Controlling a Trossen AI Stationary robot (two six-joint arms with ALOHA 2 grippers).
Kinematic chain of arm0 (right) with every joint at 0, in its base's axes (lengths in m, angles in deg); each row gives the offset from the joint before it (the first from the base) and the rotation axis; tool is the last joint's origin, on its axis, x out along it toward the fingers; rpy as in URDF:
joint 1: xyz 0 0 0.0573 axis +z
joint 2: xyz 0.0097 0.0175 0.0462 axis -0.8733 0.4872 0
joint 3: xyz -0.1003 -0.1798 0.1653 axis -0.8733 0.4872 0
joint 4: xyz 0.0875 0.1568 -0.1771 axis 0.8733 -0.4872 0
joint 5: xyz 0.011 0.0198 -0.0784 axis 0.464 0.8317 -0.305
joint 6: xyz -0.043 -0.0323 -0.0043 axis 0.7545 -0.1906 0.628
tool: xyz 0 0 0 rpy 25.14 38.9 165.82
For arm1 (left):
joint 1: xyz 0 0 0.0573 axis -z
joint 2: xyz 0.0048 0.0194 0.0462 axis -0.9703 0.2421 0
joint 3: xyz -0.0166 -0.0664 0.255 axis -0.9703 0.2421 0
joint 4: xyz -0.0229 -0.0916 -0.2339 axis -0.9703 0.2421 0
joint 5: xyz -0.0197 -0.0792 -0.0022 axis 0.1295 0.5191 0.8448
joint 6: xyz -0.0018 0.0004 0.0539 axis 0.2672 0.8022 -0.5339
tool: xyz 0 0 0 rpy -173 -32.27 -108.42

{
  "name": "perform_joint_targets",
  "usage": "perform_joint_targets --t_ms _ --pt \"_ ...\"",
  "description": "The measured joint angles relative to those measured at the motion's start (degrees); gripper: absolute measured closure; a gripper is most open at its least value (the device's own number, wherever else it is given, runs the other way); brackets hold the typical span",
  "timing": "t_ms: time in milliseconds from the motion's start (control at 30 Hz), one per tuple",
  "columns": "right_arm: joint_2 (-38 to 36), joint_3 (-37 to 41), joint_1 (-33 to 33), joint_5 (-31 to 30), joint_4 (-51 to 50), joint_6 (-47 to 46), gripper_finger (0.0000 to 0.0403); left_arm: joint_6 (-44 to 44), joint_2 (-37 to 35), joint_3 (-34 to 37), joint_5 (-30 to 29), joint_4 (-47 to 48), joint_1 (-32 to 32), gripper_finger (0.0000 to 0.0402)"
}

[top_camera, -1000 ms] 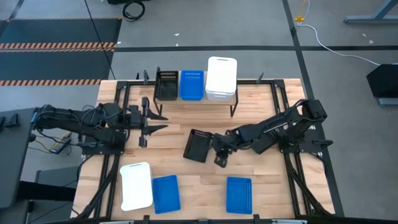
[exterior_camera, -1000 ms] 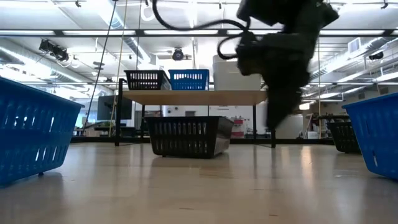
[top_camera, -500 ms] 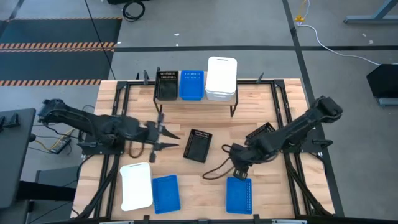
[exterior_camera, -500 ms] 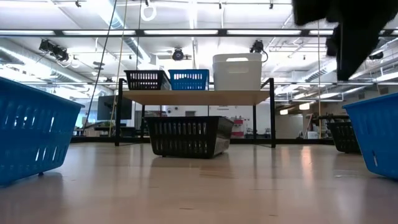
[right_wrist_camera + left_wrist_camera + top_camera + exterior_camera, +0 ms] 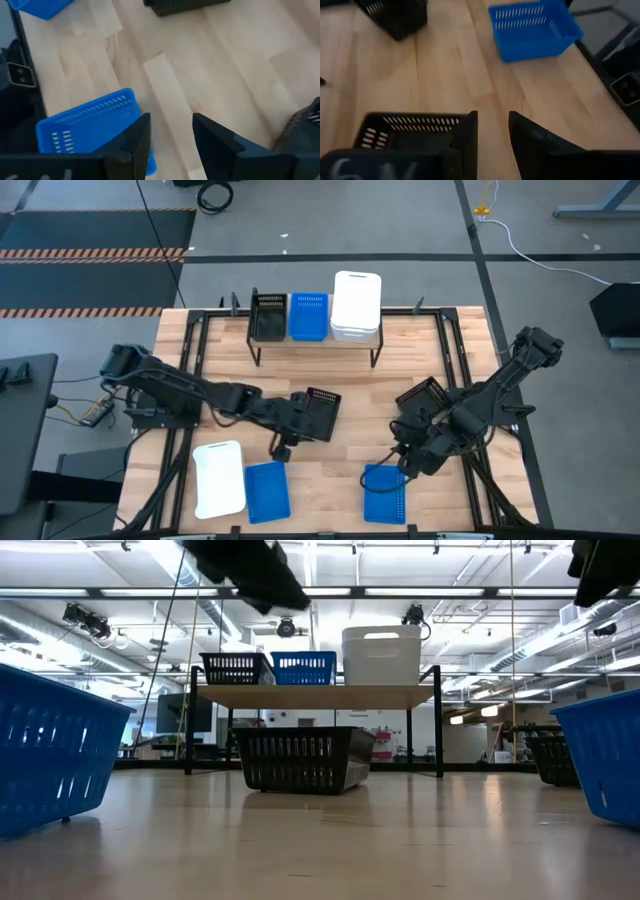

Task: Stack baskets on shelf by color
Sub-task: Stack the bottom black bin on top of the other black bin on the shelf

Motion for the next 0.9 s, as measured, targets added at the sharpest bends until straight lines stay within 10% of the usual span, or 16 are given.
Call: perform_joint_targets --t_ms 200,500,900 --pt "-1.95 0.00 0.32 -1.12 -1.65 3.73 0.0250 1.26 4.57 -0.49 3.93 0.44 -0.02 0.0285" --pt "-4.94 0.00 0.32 -2.51 -1.81 7.35 0.0250 2.73 8.34 -0.47 -5.33 0.15 -0.52 0.0281" --pt "-4.97 0.00 0.34 -3.05 -1.97 7.45 0.0250 2.74 15.29 -0.41 -2.96 0.20 -0.90 0.0204"
